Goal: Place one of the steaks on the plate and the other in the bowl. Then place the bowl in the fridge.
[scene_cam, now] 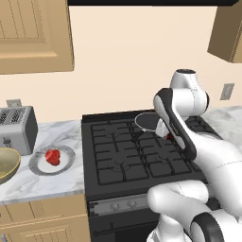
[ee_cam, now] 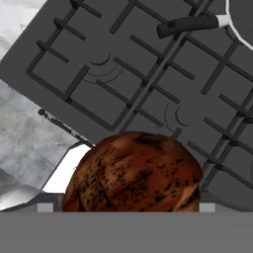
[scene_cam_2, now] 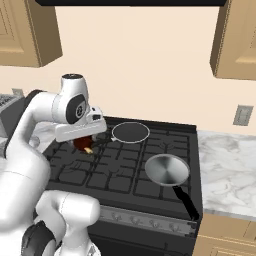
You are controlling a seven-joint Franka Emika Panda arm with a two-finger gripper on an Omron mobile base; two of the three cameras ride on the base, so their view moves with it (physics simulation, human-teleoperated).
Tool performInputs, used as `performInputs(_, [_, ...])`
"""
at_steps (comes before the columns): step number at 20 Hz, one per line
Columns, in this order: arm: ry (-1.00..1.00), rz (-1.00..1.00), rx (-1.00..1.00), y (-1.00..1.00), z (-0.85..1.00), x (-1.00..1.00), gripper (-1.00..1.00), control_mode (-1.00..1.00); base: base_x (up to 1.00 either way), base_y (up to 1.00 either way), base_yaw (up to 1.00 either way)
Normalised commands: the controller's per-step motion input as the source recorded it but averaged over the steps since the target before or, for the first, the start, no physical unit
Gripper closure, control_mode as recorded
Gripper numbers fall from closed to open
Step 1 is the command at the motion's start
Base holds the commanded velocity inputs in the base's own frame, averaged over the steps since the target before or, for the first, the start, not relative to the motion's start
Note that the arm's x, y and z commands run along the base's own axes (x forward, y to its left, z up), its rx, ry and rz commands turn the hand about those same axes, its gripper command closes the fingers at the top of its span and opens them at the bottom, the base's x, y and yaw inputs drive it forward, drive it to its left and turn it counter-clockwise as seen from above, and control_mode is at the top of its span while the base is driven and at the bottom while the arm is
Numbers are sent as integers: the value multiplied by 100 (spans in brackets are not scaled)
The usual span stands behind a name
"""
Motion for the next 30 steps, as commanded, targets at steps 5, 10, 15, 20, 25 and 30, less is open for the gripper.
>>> performInputs(5, [2, 0, -2, -3, -1, -86, 100, -100, 0, 0, 0])
performInputs(10, [2, 0, 0, 0, 0, -55, 100, -100, 0, 0, 0])
performInputs(15, [0, 1, 0, 0, -1, 0, 100, -100, 0, 0, 0])
performInputs(20, [0, 0, 0, 2, 0, -3, 100, -100, 0, 0, 0])
performInputs(25, [0, 0, 0, 0, 0, 0, 100, 100, -14, 63, -5])
performInputs(30, [0, 0, 0, 0, 0, 0, 100, 100, -10, 83, -8])
